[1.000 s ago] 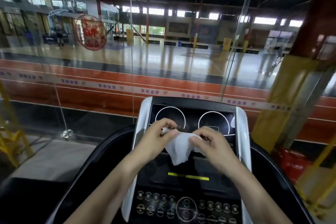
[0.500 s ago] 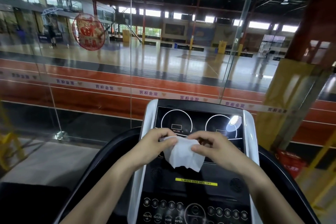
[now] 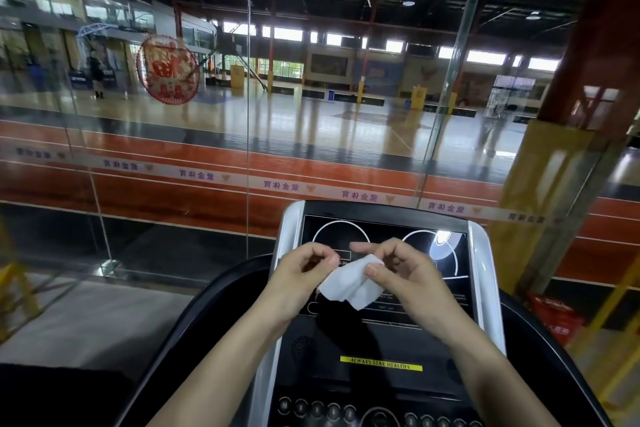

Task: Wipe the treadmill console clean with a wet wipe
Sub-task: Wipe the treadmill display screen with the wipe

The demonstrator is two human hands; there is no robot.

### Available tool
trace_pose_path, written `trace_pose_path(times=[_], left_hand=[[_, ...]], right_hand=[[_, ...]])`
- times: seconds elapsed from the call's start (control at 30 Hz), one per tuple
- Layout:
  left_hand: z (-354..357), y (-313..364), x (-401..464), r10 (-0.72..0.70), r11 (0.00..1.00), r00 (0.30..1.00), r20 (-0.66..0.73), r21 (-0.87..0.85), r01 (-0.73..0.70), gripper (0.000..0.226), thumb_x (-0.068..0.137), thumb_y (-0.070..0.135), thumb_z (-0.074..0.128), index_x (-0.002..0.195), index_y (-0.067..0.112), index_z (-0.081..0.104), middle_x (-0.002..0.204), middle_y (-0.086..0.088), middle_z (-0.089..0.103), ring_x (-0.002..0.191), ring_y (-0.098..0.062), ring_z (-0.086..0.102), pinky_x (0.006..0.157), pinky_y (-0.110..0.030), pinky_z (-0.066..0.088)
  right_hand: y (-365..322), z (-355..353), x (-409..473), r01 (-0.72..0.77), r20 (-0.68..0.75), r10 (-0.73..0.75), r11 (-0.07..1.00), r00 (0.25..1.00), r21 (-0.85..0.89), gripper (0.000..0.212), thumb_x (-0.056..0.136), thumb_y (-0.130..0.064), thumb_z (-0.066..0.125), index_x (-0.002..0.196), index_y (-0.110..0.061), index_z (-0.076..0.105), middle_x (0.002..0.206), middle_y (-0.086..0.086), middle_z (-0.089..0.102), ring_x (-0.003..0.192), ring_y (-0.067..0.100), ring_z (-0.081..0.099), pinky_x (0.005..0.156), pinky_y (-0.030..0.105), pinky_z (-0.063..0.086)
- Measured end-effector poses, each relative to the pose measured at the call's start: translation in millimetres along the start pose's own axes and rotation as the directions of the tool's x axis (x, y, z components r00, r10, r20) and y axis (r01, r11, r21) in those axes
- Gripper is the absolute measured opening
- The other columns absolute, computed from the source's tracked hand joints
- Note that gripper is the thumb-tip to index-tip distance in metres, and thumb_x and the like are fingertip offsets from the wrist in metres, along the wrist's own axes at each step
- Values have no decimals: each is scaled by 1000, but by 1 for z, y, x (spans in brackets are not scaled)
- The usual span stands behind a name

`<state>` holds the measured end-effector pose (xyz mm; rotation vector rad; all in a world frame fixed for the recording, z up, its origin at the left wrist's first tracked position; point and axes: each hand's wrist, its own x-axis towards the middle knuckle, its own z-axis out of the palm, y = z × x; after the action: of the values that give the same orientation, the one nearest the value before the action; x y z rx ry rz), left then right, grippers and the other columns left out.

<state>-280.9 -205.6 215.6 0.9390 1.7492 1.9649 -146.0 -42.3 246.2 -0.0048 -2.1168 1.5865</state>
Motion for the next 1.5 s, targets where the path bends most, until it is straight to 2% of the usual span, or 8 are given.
trace_pose_path(times=[0.17,0.73,0.83,0.93,1.1,1.23,1.37,1.5], left_hand=[[-3,1,-5,35,999,996,83,14,-36,17,101,22,64,98,13,78,90,1,76,84,-9,67,78,-22,53],[-20,-24,8,23,1000,1000,13,1,-23,9,93,6,74,99,11,79,98,-13,77,91,-16,70,85,-27,56],[-33,-37,14,150,933,983,-109,345,-104,17,94,13,72,103,27,76,101,13,73,98,-3,66,86,-19,51],[-53,-56,25,399,656,909,-116,729,-195,25,96,17,68,118,29,70,123,17,62,116,-9,57,100,-36,48],[-59,-72,46,421,373,907,23,907,-197,49,103,23,54,151,21,47,165,2,37,152,-19,31,118,-44,35],[-62,-88,58,414,272,907,75,941,-201,54,103,21,54,156,12,43,166,-1,36,156,-20,28,121,-45,37],[-64,-94,60,437,233,895,86,951,-205,55,102,22,37,155,12,43,165,0,38,156,-19,27,126,-41,27],[-64,-97,58,449,224,890,85,953,-204,60,98,22,30,156,12,42,167,1,34,158,-18,22,127,-39,19]], right_hand=[[8,11,6,-28,-91,28,1000,995,1,11,90,-17,77,88,-20,67,82,3,71,77,15,64,70,34,48],[36,29,19,-350,-22,371,894,928,280,19,89,-11,75,106,-2,76,104,24,76,91,31,73,81,42,57],[37,32,40,-320,-148,330,943,932,90,3,90,-10,77,91,-9,80,92,15,77,85,25,69,75,36,52],[33,35,75,-143,-340,45,953,940,-268,8,90,-14,78,82,-16,77,76,0,75,66,2,62,67,20,47],[59,50,125,268,-91,-622,458,777,-848,15,81,1,80,94,-8,79,100,6,75,92,22,70,82,33,58],[90,63,124,343,119,-598,276,793,-898,28,65,14,85,83,-8,78,94,8,78,97,29,74,88,31,55],[113,59,104,321,121,-520,313,845,-894,14,90,-9,75,104,-8,79,127,8,74,129,24,65,105,36,55],[117,58,95,175,-3,-446,358,895,-917,15,97,-25,71,91,-13,79,130,11,66,115,29,67,70,37,61]])
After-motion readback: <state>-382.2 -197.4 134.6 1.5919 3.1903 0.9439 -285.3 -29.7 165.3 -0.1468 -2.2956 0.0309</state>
